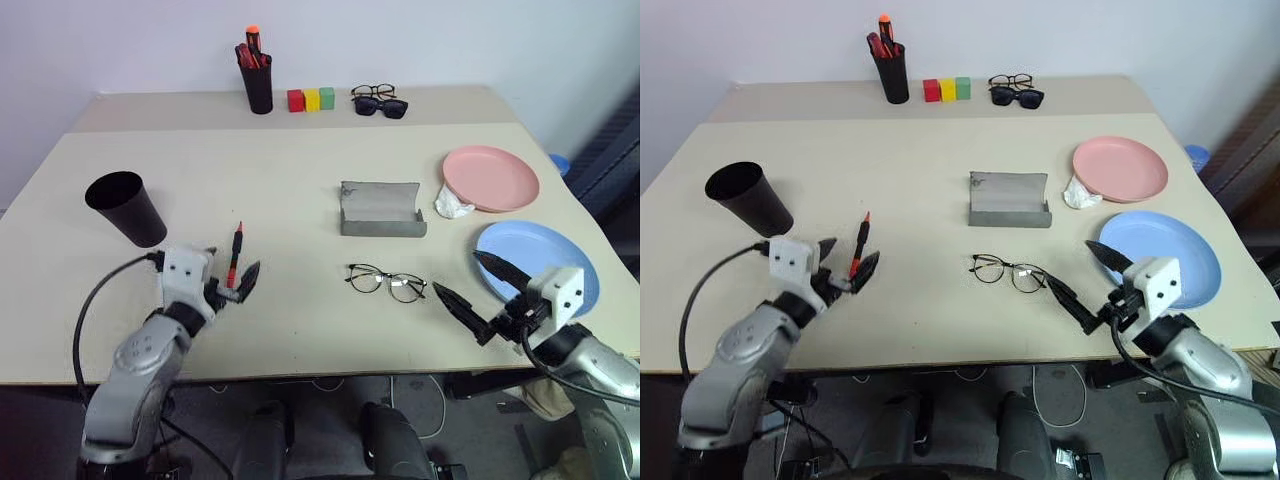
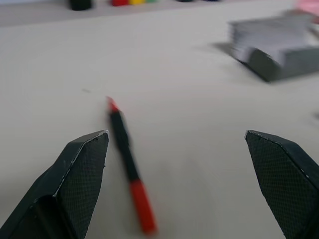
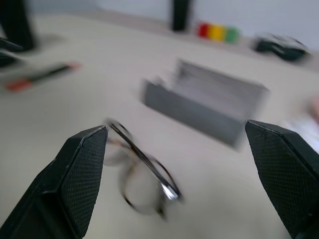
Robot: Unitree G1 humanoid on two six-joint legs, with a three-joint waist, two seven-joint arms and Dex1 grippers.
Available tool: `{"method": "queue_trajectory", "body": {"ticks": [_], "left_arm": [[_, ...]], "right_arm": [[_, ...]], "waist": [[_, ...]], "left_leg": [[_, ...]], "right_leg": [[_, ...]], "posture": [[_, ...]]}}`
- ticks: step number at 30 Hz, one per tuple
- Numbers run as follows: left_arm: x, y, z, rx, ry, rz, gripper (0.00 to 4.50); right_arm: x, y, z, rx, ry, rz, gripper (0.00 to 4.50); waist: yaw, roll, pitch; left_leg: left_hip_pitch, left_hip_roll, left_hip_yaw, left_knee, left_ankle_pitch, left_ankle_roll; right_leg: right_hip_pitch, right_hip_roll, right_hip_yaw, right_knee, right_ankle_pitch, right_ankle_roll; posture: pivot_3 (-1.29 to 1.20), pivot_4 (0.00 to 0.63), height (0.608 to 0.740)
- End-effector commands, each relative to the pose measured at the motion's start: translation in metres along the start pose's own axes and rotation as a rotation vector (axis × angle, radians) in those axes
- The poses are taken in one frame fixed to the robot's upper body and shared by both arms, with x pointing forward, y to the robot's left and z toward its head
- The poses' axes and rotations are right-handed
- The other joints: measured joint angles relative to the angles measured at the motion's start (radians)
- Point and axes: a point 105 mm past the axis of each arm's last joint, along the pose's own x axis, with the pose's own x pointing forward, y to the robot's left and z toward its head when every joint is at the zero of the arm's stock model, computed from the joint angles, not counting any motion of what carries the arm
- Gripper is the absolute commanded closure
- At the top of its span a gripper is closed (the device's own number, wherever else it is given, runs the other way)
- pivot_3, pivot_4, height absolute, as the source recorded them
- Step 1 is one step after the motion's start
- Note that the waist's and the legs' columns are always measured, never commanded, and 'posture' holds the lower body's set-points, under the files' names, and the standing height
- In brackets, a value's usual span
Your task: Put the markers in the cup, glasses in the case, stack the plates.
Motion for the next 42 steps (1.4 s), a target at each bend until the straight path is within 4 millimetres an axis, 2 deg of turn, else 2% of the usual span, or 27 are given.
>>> {"method": "queue_trajectory", "body": {"ticks": [1, 3, 6, 9, 13, 16, 23, 25, 29, 32, 34, 37, 42], "left_arm": [[0.02, 0.006, 0.01, -0.019, 0.129, 0.048, 0.0], [0.035, 0.006, 0.02, -0.051, 0.167, 0.048, 0.0], [0.051, 0.007, 0.023, -0.107, 0.267, 0.054, 0.0], [0.066, 0.01, 0.018, -0.174, 0.36, 0.099, 0.0], [0.076, 0.014, 0.002, -0.224, 0.47, 0.176, 0.0], [0.08, 0.013, -0.011, -0.228, 0.531, 0.206, 0.88], [0.082, 0.005, -0.022, -0.26, 0.593, 0.188, 4.38], [0.081, 0.002, -0.02, -0.246, 0.573, 0.161, 4.45], [0.078, -0.02, 0.016, -0.116, 0.352, 0.0, 4.45], [0.064, -0.001, 0.071, 0.016, -0.044, 0.185, 4.45], [0.054, 0.004, 0.094, 0.125, -0.221, 0.214, 4.45], [0.049, 0.025, 0.127, 0.122, -0.442, 0.34, 4.45], [0.047, 0.069, 0.154, 0.29, -0.611, 0.551, 4.45]], "right_arm": [[0.021, 0.008, 0.018, -0.038, -0.055, 0.129, 0.03], [0.03, 0.008, 0.022, -0.064, -0.057, 0.169, 0.03], [0.038, 0.007, 0.024, -0.1, -0.057, 0.199, 0.03], [0.041, 0.004, 0.028, -0.11, -0.074, 0.207, 0.03], [0.038, 0.0, 0.026, -0.116, -0.077, 0.205, 0.03], [0.033, -0.003, 0.022, -0.122, -0.073, 0.193, 0.0], [0.029, 0.0, 0.016, -0.123, -0.063, 0.183, 0.0], [0.03, 0.002, 0.017, -0.122, -0.063, 0.182, 0.0], [0.034, 0.003, 0.018, -0.119, -0.066, 0.181, 0.0], [0.039, 0.003, 0.02, -0.11, -0.082, 0.19, 0.0], [0.045, 0.003, 0.021, -0.102, -0.098, 0.207, 0.0], [0.056, 0.004, 0.023, -0.094, -0.128, 0.235, 0.0], [0.082, 0.013, 0.031, -0.093, -0.181, 0.316, 0.0]], "waist": [[0.0, -0.002, 0.001], [0.003, -0.006, 0.003], [0.003, -0.009, 0.002], [0.003, -0.012, 0.003], [0.002, -0.013, 0.004], [0.002, -0.013, 0.004], [0.021, -0.013, 0.004], [0.023, -0.013, 0.004], [0.022, -0.013, 0.004], [0.022, -0.014, 0.004], [0.018, -0.014, 0.004], [0.022, -0.014, 0.004], [0.022, -0.014, 0.004]], "left_leg": [[0.0, 0.0, 0.0, 0.001, 0.0, 0.001], [0.0, -0.001, -0.001, 0.004, 0.001, 0.001], [0.0, -0.001, -0.002, 0.004, 0.001, 0.001], [0.0, -0.001, -0.003, 0.003, 0.001, 0.002], [0.0, -0.001, -0.004, 0.003, 0.001, 0.002], [0.001, -0.001, -0.004, 0.003, 0.001, 0.002], [0.004, -0.001, -0.004, 0.003, 0.001, 0.001], [0.004, -0.001, -0.004, 0.003, 0.001, 0.001], [0.003, -0.001, -0.004, 0.003, 0.001, 0.001], [0.001, -0.001, -0.004, 0.003, 0.001, 0.001], [0.001, -0.001, -0.003, 0.002, 0.001, 0.001], [0.002, 0.0, -0.003, 0.002, 0.001, 0.0], [0.001, -0.001, -0.002, 0.003, 0.001, 0.0]], "right_leg": [[0.0, 0.0, 0.0, 0.002, 0.0, 0.0], [-0.001, 0.0, 0.0, 0.007, 0.0, 0.0], [-0.001, 0.001, 0.0, 0.009, 0.0, 0.001], [-0.001, 0.001, 0.0, 0.01, 0.0, 0.001], [-0.001, 0.002, 0.0, 0.011, 0.0, 0.001], [-0.001, 0.002, 0.0, 0.012, 0.0, 0.001], [0.002, 0.002, 0.0, 0.012, 0.0, 0.001], [0.002, 0.002, 0.0, 0.011, 0.0, 0.001], [0.002, 0.002, 0.0, 0.011, 0.0, 0.001], [0.0, 0.002, 0.0, 0.011, 0.001, 0.0], [-0.001, 0.002, 0.001, 0.011, 0.001, -0.001], [-0.002, 0.002, 0.001, 0.011, 0.002, -0.002], [-0.001, 0.002, 0.001, 0.01, 0.002, -0.002]], "posture": [[0.0, 0.15, 0.74], [0.0, 0.15, 0.74], [0.0, 0.15, 0.74], [0.0, 0.15, 0.74], [0.0, 0.15, 0.74], [0.0, 0.15, 0.74], [0.0, 0.15, 0.74], [0.0, 0.15, 0.74], [0.0, 0.15, 0.74], [0.0, 0.15, 0.74], [0.0, 0.15, 0.74], [0.0, 0.15, 0.74], [0.0, 0.15, 0.74]]}}
